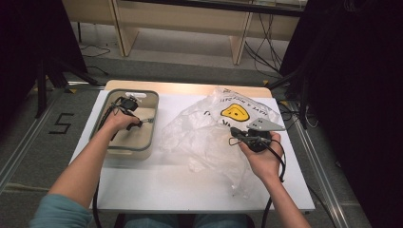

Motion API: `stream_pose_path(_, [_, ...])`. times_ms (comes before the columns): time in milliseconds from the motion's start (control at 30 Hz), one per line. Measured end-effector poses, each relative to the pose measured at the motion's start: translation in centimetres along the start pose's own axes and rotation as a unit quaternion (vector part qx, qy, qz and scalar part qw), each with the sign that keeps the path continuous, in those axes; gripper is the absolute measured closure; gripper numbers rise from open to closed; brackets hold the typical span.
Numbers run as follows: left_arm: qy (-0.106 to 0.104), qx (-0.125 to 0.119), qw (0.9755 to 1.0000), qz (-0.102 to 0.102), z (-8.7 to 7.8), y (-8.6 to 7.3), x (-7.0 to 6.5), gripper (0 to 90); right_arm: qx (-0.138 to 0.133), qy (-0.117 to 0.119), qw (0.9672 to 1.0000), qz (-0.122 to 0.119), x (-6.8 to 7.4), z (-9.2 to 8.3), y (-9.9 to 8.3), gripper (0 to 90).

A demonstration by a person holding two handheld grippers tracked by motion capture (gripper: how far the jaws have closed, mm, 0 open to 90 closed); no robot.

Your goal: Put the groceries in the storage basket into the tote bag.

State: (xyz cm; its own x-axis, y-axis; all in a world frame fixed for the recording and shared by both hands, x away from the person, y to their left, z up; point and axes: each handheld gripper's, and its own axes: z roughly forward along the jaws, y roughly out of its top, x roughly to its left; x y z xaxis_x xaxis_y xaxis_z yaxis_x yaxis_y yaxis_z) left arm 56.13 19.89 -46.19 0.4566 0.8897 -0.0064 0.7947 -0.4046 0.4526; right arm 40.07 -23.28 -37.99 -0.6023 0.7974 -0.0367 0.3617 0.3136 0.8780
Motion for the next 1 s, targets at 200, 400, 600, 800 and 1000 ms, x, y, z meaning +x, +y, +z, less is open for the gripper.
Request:
stream_pose_path(200, [0.003, 0.034, 0.9992, -0.021, -0.1, 0.4, 0.3, 77.1, -0.004, 0.0, 1.0, 0.001, -0.2, -0.1, 0.0, 90.0])
stream_pose_path(400, [0.012, 0.083, 0.9962, -0.023, -0.2, 1.0, -0.1, 78.7, -0.004, 0.001, 1.0, -0.001, -0.1, -0.2, 0.0, 90.0])
stream_pose_path(600, [0.018, 0.095, 0.9943, -0.046, -0.2, 1.1, -0.1, 80.1, -0.003, -0.001, 1.0, 0.003, -0.2, -0.3, -0.1, 90.0])
stream_pose_path(800, [0.023, 0.09, 0.9929, -0.074, -0.4, 1.0, 0.0, 80.3, -0.005, -0.002, 1.0, 0.003, -0.2, -0.4, -0.1, 90.0])
stream_pose_path(1000, [0.03, 0.079, 0.9936, -0.075, -0.7, 0.5, 0.4, 80.3, -0.008, -0.003, 1.0, 0.002, -0.2, -0.4, -0.1, 90.0])
